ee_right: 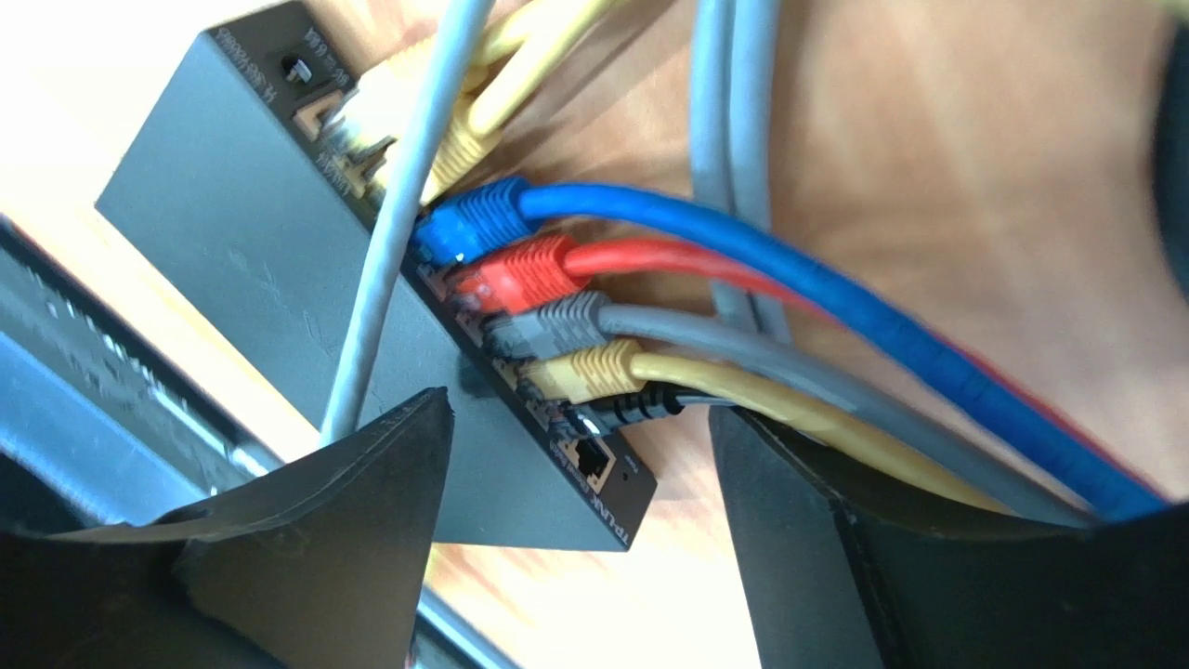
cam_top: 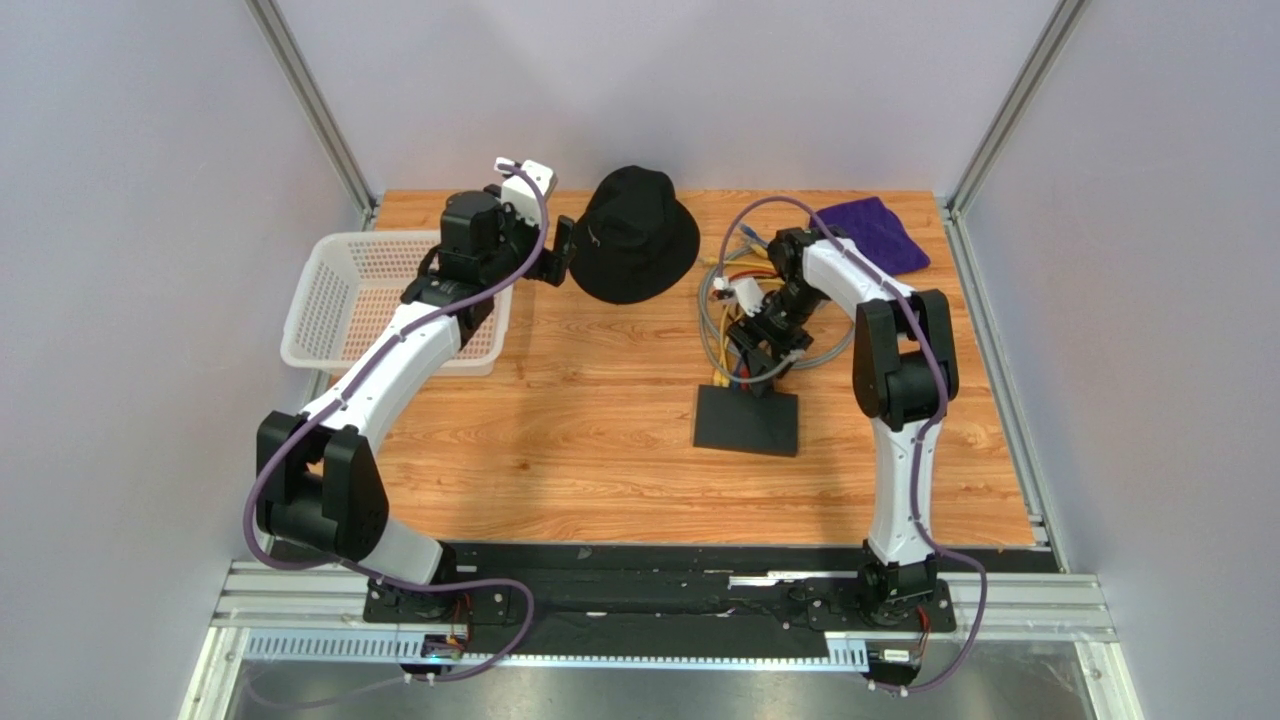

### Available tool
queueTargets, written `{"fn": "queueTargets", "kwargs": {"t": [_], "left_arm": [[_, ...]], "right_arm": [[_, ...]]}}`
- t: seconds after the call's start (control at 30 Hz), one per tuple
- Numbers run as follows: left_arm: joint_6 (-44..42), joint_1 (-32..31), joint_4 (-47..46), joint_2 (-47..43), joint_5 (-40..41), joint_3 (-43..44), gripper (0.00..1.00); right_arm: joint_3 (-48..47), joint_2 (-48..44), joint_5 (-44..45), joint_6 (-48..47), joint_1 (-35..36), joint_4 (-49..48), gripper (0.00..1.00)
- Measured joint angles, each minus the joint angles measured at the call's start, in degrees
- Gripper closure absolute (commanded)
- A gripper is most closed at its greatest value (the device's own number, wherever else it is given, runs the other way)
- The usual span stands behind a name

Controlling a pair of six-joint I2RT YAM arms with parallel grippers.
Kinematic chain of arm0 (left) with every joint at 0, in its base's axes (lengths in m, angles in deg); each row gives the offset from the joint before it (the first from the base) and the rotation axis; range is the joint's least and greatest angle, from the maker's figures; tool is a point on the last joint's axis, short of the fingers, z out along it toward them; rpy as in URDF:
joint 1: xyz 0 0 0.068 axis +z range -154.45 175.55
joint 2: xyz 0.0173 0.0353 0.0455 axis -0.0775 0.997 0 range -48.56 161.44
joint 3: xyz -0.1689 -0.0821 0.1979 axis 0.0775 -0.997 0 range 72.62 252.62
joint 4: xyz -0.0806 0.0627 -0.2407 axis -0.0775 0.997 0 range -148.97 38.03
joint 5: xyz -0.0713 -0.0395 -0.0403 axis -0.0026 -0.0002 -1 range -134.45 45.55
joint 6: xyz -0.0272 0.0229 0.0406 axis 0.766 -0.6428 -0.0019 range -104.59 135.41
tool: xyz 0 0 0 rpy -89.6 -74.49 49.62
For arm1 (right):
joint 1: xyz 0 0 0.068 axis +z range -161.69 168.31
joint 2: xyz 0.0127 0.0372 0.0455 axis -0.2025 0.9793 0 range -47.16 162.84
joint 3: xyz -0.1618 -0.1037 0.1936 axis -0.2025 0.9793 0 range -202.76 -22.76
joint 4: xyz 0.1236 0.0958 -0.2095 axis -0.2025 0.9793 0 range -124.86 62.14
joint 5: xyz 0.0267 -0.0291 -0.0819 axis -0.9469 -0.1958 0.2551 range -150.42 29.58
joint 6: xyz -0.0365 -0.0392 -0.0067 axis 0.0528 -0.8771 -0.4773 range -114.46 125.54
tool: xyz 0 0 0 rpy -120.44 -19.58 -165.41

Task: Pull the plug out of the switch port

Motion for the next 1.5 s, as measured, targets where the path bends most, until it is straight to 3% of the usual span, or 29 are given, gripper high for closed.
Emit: {"fn": "queueTargets", "kwargs": {"t": [0.17,0.27,0.33,0.47,0.6,0.77,1.0,1.2,1.5], "left_arm": [[-1.70,0.07,0.96,-0.83,-2.14,0.00,0.12],[-3.04,0.24,2.86,-1.73,-7.52,0.00,0.11],[-3.61,0.24,4.31,-2.08,-11.19,0.00,0.12],[-4.92,0.24,9.62,-1.90,-18.99,0.11,0.18],[-5.97,0.22,16.24,-0.33,-23.02,1.62,0.19],[-5.88,0.24,19.89,-0.63,-24.41,1.70,0.20],[0.85,0.24,14.62,-5.14,-23.63,-3.78,0.20],[9.73,0.22,12.26,-3.82,-19.19,-8.39,0.20],[13.88,-0.37,13.81,1.97,-22.84,-6.12,0.25]], "right_arm": [[-1.75,-0.83,-1.51,2.86,-1.18,-2.03,0.14],[-1.92,-3.02,-3.39,3.67,-4.55,-1.57,0.04],[-1.99,-5.07,-4.46,3.89,-7.10,-1.11,0.02],[-1.03,-9.79,-4.87,2.64,-11.06,-1.38,0.07],[6.58,-16.83,-4.04,1.40,-11.67,-5.88,0.18],[21.16,-30.91,-0.11,1.79,-9.44,-19.04,0.16],[29.81,-43.67,3.85,-5.64,-1.36,-28.06,0.12],[36.68,-41.40,6.51,-13.46,-2.47,-28.24,0.12],[33.64,-26.88,1.07,-14.69,-2.97,-29.24,0.13]]}}
